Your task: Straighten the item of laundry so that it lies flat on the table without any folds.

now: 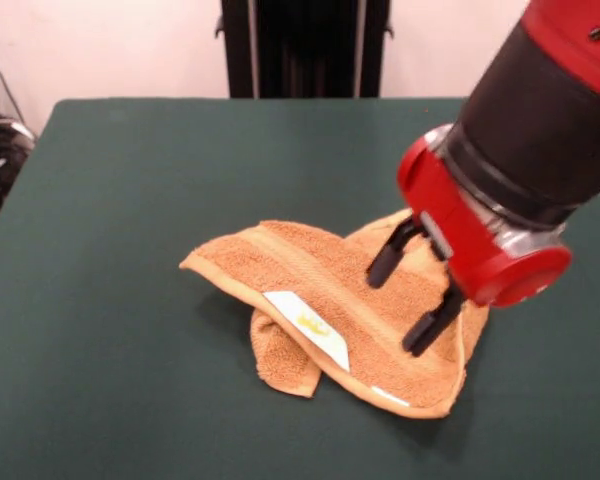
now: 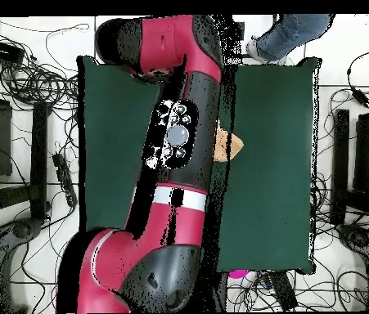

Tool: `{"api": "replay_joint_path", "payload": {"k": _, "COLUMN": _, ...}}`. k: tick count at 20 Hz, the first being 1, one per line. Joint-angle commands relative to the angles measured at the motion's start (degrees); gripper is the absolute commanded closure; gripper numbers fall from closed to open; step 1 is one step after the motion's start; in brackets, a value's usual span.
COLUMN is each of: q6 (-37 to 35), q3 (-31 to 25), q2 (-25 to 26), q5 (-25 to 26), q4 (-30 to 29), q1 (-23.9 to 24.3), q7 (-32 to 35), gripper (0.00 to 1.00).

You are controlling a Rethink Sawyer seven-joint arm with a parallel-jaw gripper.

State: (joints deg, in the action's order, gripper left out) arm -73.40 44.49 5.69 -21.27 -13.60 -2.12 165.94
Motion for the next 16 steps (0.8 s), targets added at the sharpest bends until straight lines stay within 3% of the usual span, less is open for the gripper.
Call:
{"api": "replay_joint_path", "payload": {"k": 1, "q6": -4.1, "q3": 2.1, "q2": 3.2, "q5": -1.0, "q4": 3.8, "q1": 4.5, "q7": 0.5, "gripper": 0.0}}
{"api": "replay_joint_path", "payload": {"k": 8, "q6": -7.0, "q3": 5.9, "q2": 2.7, "q5": 0.9, "q4": 2.4, "q1": 5.6, "q7": 1.4, "gripper": 0.0}}
{"api": "replay_joint_path", "payload": {"k": 13, "q6": -5.9, "q3": 4.0, "q2": 0.8, "q5": 3.9, "q4": -6.0, "q1": 3.0, "q7": 2.2, "gripper": 0.0}}
{"api": "replay_joint_path", "payload": {"k": 16, "q6": -5.6, "q3": 1.1, "q2": -1.2, "q5": 4.8, "q4": -15.4, "q1": -0.5, "q7": 4.6, "gripper": 0.0}}
